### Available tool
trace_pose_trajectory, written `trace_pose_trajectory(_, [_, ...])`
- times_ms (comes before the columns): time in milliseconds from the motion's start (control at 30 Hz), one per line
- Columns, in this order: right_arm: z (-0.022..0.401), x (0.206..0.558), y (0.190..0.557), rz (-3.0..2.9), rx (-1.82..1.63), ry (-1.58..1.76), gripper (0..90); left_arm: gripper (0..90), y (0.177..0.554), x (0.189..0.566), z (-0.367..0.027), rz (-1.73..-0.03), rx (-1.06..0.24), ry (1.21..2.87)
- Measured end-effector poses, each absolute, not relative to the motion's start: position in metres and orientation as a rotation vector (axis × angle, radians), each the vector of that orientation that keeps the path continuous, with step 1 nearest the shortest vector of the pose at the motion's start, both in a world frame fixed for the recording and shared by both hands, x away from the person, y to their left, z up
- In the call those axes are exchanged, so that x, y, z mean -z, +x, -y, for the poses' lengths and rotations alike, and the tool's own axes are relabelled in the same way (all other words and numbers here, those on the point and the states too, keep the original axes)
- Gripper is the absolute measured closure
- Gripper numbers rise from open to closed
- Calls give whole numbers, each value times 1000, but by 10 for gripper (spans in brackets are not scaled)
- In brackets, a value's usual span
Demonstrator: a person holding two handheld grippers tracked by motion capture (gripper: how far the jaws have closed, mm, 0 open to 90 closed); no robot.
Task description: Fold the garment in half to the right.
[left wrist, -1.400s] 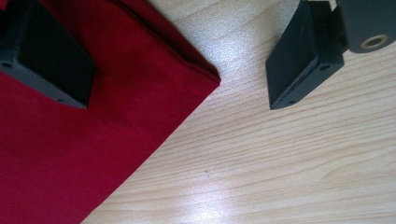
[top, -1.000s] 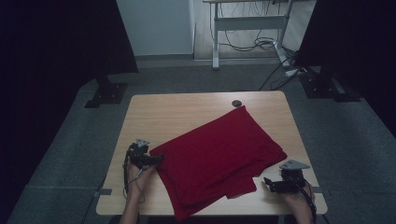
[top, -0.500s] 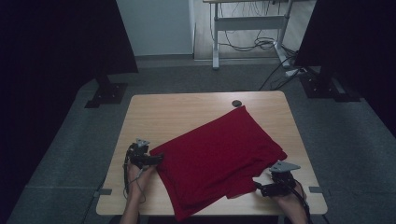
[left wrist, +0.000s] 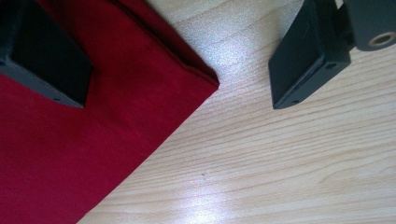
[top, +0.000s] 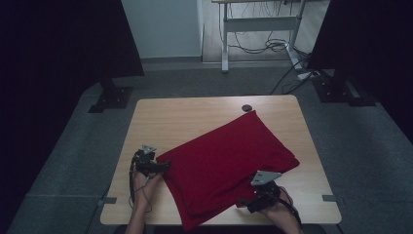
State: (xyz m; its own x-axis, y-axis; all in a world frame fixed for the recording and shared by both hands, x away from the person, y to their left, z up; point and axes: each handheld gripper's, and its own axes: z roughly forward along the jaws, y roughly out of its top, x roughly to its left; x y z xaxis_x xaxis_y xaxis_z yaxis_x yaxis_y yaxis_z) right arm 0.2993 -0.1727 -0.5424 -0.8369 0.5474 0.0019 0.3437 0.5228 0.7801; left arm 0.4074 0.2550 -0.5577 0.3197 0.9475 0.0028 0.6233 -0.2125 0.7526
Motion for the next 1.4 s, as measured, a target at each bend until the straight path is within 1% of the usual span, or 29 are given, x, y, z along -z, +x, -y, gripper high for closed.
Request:
trace_pose_trajectory(67, [166,542,299,-2534,-1208,725,52,63,407,558,-255,-1385,-632,1931])
trace_pose_trajectory(133, [140,542,296,-2583,-1211,629,50,63,407,558,-255,-1386,-632,1929])
trace_pose_trajectory(267, [135,542,296,-2594,-1213,612,50,62,407,558,-255,-1386,-632,1929])
trace_pose_trajectory(300, [126,542,295,-2612,-1217,578,50,62,407,558,-255,-1386,-632,1929])
trace_pose_trajectory(400, [117,544,293,-2632,-1220,545,49,63,407,558,-255,-1386,-632,1929])
trace_pose_trajectory(433, [103,546,290,-2659,-1216,494,47,62,407,558,-255,-1386,-632,1929])
trace_pose_trajectory(567, [99,546,289,-2666,-1219,480,47,62,407,558,-255,-1386,-632,1929])
trace_pose_trajectory(600, [86,549,285,-2688,-1238,433,47,62,407,558,-255,-1386,-632,1929])
trace_pose_trajectory(667, [86,549,285,-2688,-1238,433,45,62,407,558,-255,-1385,-633,1928])
trace_pose_trajectory(700, [66,553,279,-2711,-1236,346,41,61,407,558,-255,-1385,-632,1929])
trace_pose_trajectory(867, [63,553,278,-2713,-1237,338,40,61,407,558,-255,-1385,-632,1931])
trace_pose_trajectory(900, [49,551,271,-2724,-1241,262,42,61,407,558,-255,-1384,-631,1932])
trace_pose_trajectory(1233, [42,540,269,-2699,-1266,229,42,60,407,558,-255,-1384,-631,1933])
trace_pose_trajectory(1400, [30,550,276,-2766,-1217,202,38,59,407,558,-255,-1384,-631,1933])
